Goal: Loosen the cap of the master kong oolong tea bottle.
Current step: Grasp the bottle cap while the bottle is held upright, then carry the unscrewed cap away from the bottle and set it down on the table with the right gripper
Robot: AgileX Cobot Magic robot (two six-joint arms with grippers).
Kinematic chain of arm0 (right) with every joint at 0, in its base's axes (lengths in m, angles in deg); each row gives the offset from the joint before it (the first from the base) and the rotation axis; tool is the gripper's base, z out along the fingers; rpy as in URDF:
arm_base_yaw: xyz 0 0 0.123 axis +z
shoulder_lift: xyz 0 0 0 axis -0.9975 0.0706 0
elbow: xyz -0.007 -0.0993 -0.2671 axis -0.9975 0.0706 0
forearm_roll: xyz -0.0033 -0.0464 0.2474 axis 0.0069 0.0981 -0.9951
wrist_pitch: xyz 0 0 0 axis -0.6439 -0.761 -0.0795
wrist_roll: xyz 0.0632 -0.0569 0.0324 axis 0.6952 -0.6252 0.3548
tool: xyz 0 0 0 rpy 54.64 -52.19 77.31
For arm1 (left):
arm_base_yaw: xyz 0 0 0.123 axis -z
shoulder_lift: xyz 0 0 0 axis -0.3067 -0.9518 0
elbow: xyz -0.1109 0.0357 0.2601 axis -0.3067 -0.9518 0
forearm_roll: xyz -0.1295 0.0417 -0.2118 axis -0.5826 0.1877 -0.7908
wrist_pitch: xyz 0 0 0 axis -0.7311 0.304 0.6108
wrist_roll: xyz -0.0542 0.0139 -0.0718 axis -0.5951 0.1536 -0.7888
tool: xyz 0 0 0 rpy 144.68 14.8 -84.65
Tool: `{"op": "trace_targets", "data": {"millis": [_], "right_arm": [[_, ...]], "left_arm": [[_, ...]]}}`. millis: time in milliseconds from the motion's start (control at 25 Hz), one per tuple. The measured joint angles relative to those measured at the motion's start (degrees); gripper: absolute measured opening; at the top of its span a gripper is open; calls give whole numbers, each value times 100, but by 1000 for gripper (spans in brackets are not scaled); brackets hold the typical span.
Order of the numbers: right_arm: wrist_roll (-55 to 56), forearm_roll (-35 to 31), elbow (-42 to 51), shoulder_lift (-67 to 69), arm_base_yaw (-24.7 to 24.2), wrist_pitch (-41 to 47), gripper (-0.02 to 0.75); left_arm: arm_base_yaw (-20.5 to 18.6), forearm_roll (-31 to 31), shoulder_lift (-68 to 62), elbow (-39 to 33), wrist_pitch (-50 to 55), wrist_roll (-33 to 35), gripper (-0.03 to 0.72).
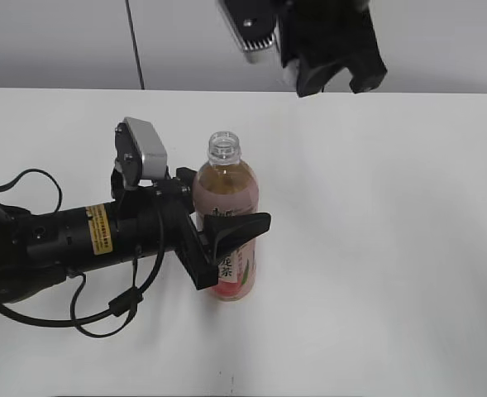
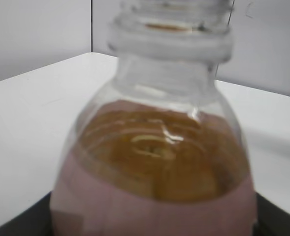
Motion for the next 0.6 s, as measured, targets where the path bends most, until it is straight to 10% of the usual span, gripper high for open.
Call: {"op": "trace_targets", "data": {"millis": [280,600], "right_arm": [[3584,-22,681,0,-976,0,273],[5228,-720,2345,0,-1636,-186,273]], "left_arm": [[0,0,0,0,0,0,436],[0,-12,0,0,0,0,436]]}}
